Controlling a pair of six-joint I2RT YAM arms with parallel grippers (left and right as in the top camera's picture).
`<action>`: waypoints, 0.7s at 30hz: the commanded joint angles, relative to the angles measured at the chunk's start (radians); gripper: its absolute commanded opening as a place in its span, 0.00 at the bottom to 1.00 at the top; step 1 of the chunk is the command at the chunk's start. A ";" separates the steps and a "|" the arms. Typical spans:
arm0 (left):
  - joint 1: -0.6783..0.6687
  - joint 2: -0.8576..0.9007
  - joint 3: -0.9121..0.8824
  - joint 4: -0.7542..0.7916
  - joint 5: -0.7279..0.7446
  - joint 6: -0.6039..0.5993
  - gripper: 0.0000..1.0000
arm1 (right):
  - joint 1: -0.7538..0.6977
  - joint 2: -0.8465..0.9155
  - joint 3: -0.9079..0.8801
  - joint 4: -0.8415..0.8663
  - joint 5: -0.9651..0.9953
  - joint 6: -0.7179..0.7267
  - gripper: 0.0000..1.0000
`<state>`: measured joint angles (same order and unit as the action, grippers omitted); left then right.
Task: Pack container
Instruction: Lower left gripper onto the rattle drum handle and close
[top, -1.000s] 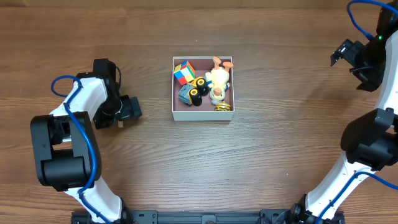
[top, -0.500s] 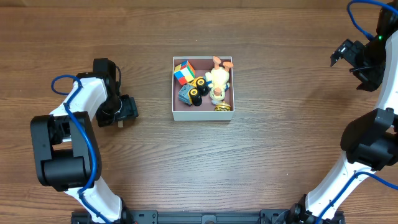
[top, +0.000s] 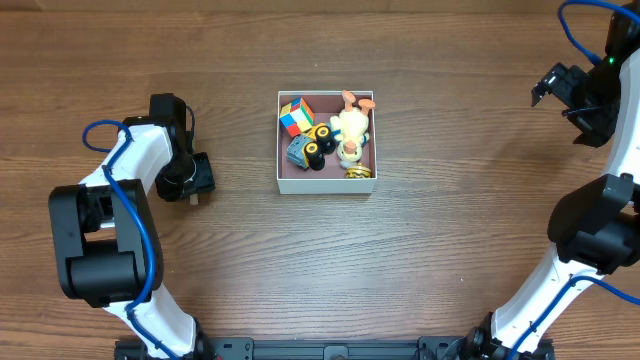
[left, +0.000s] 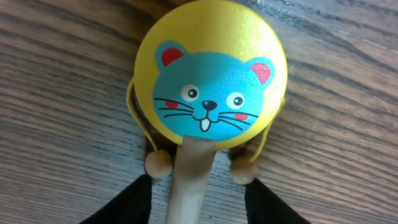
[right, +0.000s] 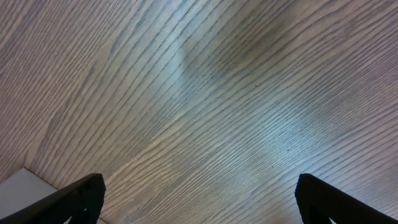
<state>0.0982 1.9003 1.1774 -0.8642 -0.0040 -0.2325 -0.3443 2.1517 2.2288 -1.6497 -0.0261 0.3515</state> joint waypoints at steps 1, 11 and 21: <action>0.002 0.002 -0.004 -0.003 -0.007 0.001 0.43 | 0.003 -0.018 0.002 0.003 -0.002 0.000 1.00; 0.002 0.002 -0.004 -0.014 -0.006 0.000 0.30 | 0.003 -0.018 0.002 0.003 -0.002 0.000 1.00; 0.002 0.002 -0.004 -0.014 -0.007 -0.005 0.20 | 0.003 -0.018 0.002 0.003 -0.002 0.000 1.00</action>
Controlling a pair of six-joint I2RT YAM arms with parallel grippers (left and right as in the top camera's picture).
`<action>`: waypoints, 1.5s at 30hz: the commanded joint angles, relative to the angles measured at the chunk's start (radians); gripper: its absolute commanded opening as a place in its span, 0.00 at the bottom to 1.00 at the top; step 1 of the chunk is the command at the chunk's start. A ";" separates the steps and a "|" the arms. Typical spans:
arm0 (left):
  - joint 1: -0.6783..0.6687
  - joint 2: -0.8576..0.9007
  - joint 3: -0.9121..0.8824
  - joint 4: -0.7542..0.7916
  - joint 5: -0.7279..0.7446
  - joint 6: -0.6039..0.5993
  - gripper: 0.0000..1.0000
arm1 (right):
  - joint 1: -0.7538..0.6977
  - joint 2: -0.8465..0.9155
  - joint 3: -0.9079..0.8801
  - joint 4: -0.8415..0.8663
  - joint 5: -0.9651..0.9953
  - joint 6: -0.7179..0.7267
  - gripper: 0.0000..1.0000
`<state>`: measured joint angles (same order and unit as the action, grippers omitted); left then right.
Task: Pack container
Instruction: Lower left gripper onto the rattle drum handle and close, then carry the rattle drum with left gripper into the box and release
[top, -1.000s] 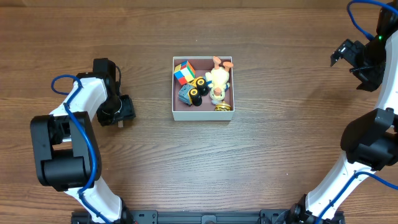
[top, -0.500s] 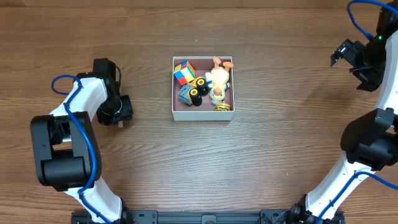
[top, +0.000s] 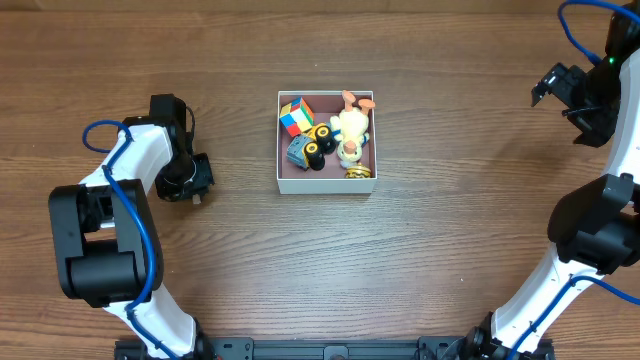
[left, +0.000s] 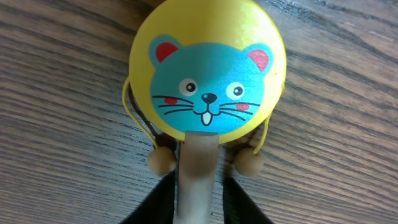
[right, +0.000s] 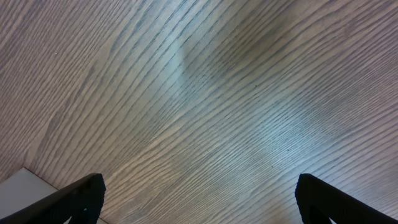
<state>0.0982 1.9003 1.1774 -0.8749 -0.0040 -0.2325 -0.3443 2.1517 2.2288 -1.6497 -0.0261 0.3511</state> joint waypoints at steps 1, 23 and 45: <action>0.002 0.002 -0.004 -0.003 -0.007 -0.008 0.19 | 0.003 -0.018 0.002 0.003 -0.002 0.000 1.00; -0.010 0.001 0.224 -0.184 -0.002 -0.014 0.04 | 0.003 -0.018 0.002 0.003 -0.002 0.000 1.00; -0.539 0.003 0.644 -0.167 0.087 -0.039 0.24 | 0.003 -0.018 0.002 0.003 -0.002 0.000 1.00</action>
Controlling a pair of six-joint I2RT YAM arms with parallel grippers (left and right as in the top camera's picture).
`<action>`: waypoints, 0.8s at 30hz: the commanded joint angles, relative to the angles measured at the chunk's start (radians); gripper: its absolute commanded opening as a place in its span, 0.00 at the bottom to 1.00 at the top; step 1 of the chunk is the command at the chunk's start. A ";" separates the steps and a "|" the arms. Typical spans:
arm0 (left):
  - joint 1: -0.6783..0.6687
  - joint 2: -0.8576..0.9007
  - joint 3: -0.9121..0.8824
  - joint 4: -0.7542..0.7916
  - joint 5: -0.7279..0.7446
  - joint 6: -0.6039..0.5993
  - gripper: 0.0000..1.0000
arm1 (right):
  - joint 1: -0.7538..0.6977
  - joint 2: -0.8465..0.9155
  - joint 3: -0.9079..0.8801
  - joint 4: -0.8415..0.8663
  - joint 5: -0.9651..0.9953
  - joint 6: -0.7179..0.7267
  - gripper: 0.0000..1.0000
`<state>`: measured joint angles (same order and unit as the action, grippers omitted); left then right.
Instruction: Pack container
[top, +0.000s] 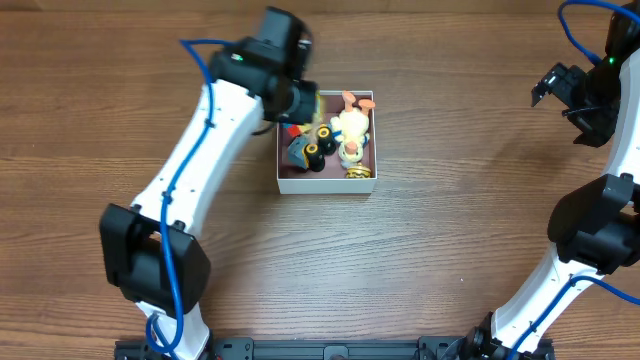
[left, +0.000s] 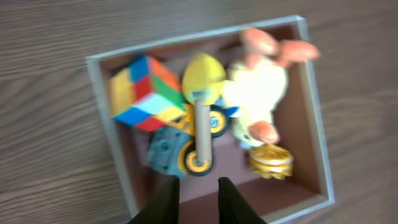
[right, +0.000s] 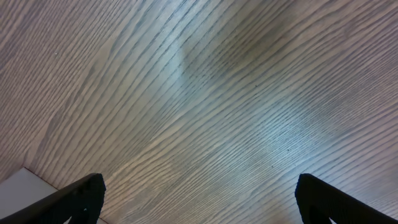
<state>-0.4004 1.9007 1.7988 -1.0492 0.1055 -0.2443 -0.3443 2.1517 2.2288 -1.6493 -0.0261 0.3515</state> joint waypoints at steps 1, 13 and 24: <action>-0.048 0.003 0.022 0.006 -0.031 -0.030 0.24 | 0.003 -0.018 0.002 0.002 -0.002 0.000 1.00; -0.050 0.001 0.043 -0.021 -0.039 -0.032 1.00 | 0.003 -0.018 0.002 0.002 -0.002 0.000 1.00; -0.026 -0.129 0.104 -0.237 -0.111 -0.076 1.00 | 0.003 -0.018 0.002 0.002 -0.002 0.000 1.00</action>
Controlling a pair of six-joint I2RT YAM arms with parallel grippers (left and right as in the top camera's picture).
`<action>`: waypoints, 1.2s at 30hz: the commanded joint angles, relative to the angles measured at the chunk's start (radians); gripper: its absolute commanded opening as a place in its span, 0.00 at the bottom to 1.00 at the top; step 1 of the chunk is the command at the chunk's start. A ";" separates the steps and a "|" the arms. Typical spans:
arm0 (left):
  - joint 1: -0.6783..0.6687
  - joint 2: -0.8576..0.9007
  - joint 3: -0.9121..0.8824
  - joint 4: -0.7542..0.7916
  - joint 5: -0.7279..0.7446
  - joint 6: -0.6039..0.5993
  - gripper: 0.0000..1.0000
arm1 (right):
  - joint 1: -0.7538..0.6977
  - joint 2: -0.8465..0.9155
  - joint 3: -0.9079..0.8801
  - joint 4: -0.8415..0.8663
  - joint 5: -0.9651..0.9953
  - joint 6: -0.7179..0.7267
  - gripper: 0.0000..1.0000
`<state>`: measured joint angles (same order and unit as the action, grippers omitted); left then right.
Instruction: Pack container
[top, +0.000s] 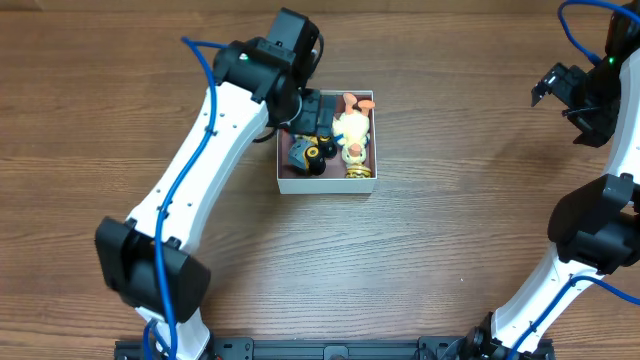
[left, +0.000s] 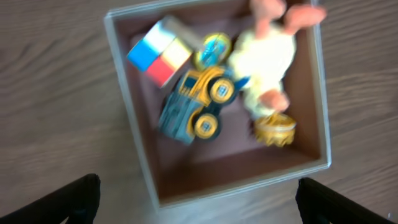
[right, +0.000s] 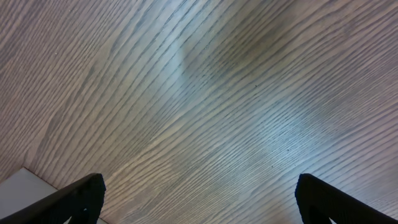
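Note:
The white box (left: 132, 124) with a brown floor holds a colour cube (left: 158, 53), a yellow and blue toy truck (left: 196, 102), a cream rabbit (left: 267, 53) and a gold ornament (left: 275, 130). The yellow rattle (left: 214, 48) lies between the cube and the rabbit, mostly covered. My left gripper (left: 199, 205) hangs open above the box with nothing in it. In the overhead view the left gripper (top: 315, 112) covers the box's back left part (top: 325, 184). My right gripper (right: 199, 202) is open over bare wood at the far right (top: 565, 95).
The box stands on a wooden table (top: 450, 260). A pale corner (right: 15, 183) shows at the lower left of the right wrist view. The left arm (top: 200, 180) stretches across the table's left half.
My left gripper has opened and let go of the rattle, which now lies in the box between cube and rabbit. The gripper stands a little further over the box. The right arm is unchanged.
My left gripper stood open around the rattle's wooden handle on the table at the left. Then it was shut on the handle. Later it held the rattle over the box, and now the rattle lies inside and the gripper is open. The right arm stayed still.

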<state>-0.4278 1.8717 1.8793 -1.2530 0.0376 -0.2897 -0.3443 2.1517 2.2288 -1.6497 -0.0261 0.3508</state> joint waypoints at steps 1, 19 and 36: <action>0.001 -0.122 0.018 -0.047 -0.047 -0.032 1.00 | 0.003 -0.018 0.002 0.003 -0.002 0.000 1.00; -0.037 -0.820 -0.459 -0.026 -0.149 -0.229 1.00 | 0.003 -0.018 0.003 0.003 -0.002 0.000 1.00; -0.037 -0.898 -0.552 -0.028 -0.129 -0.113 1.00 | 0.003 -0.018 0.002 0.003 -0.002 0.000 1.00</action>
<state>-0.4587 0.9726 1.3739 -1.3453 -0.0910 -0.4946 -0.3443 2.1517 2.2288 -1.6497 -0.0265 0.3511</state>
